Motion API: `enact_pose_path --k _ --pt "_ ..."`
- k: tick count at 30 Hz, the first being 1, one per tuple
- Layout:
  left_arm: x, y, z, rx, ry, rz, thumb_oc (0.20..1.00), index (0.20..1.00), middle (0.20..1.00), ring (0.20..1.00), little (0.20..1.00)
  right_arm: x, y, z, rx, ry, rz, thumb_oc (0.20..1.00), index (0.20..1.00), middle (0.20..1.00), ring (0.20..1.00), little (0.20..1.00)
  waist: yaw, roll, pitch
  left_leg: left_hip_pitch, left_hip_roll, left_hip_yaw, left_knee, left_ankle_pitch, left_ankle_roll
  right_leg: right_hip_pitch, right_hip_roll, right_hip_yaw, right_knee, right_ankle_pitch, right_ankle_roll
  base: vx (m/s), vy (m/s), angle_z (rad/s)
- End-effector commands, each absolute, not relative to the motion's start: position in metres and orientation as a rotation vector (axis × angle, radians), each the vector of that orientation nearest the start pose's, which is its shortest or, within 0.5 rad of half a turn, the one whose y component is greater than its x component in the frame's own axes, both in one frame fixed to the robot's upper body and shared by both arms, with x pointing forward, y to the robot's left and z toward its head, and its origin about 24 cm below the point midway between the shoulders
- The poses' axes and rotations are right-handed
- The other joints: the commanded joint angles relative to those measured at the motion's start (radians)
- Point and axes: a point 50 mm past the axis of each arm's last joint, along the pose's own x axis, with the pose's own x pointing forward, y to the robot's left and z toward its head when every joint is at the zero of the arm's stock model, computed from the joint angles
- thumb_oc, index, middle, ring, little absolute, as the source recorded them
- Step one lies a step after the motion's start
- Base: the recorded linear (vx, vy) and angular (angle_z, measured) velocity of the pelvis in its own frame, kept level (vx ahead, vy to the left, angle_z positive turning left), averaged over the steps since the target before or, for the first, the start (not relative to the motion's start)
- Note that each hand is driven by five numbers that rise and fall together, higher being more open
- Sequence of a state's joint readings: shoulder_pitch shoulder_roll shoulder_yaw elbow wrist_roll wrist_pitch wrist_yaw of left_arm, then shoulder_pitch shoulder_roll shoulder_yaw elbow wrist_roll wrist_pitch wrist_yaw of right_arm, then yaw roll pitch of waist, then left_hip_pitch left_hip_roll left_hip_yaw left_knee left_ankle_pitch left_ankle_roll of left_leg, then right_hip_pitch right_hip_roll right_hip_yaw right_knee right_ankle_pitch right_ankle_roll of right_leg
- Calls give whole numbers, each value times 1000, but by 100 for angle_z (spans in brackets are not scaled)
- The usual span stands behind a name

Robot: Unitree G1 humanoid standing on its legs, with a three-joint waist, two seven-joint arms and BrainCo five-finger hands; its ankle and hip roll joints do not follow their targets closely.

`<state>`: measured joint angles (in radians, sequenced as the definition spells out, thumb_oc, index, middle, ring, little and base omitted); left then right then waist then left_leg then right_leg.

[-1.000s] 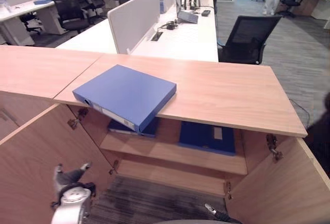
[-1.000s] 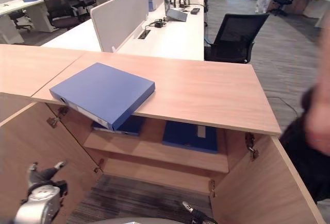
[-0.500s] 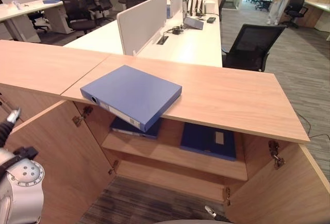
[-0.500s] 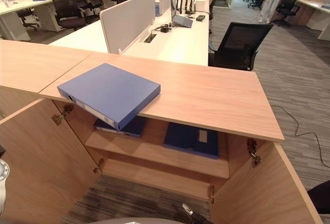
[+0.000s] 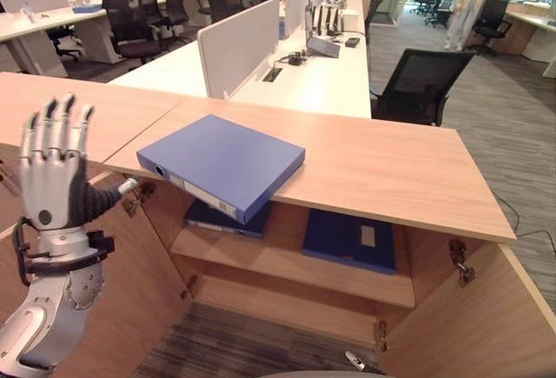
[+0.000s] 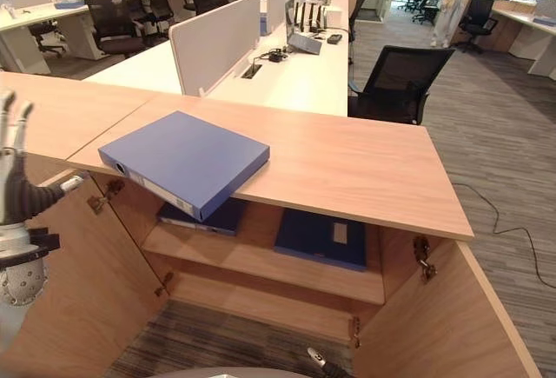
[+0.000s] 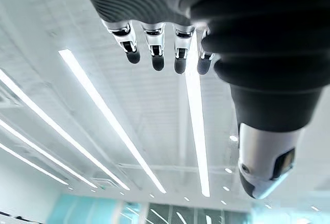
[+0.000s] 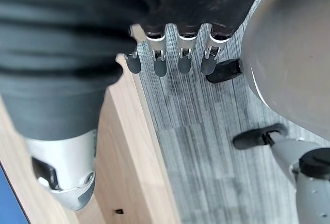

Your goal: Put the empty folder in the office cabinet

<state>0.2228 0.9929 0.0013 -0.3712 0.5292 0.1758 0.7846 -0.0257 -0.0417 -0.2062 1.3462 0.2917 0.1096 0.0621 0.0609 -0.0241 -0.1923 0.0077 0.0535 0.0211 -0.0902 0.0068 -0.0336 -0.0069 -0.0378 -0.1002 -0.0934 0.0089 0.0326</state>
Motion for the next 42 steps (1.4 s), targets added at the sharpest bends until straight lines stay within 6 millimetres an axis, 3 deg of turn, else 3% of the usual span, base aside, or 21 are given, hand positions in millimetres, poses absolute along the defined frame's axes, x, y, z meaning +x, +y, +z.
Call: enact_pose_path --k 1,11,17,29,36,42 --pt "211 267 191 1477 -734 525 1000 1000 1000 1000 1000 22 -137 -183 476 1556 -278 1000 1000 1000 1000 1000 -20 -16 -22 -2 -13 -23 3 -65 37 -27 21 -1 6 -18 -25 0 0 0" --pt "220 251 190 1523 -751 327 1000 1000 1000 1000 1000 25 -142 -183 469 1547 -283 1000 1000 1000 1000 1000 -21 -11 -22 5 -14 -15 3 -69 38 -25 20 1 6 -18 -23 0 0 0" --pt "231 243 173 1494 -672 223 1000 1000 1000 1000 1000 27 -145 -182 449 1547 -274 1000 1000 1000 1000 1000 -28 -7 -24 10 -14 -10 3 -70 37 -20 20 2 6 -19 -22 0 0 0" --pt "246 242 152 1558 -560 98 1000 1000 1000 1000 1000 28 -148 -182 435 1547 -272 1000 1000 1000 1000 1000 -38 -6 -26 14 -12 -1 3 -73 37 -18 21 9 6 -21 -22 0 1 -1" --pt "254 255 134 1593 -410 98 1000 1000 1000 1000 1000 32 -148 -182 432 1536 -267 1000 1000 1000 1000 1000 -46 -5 -28 16 -10 3 3 -75 35 -19 22 14 6 -22 -22 0 0 -1" --pt "262 258 139 1616 -416 125 1000 1000 1000 1000 1000 33 -146 -182 437 1532 -267 1000 1000 1000 1000 1000 -49 -6 -29 17 -10 6 3 -77 34 -19 23 15 6 -23 -21 0 0 0"
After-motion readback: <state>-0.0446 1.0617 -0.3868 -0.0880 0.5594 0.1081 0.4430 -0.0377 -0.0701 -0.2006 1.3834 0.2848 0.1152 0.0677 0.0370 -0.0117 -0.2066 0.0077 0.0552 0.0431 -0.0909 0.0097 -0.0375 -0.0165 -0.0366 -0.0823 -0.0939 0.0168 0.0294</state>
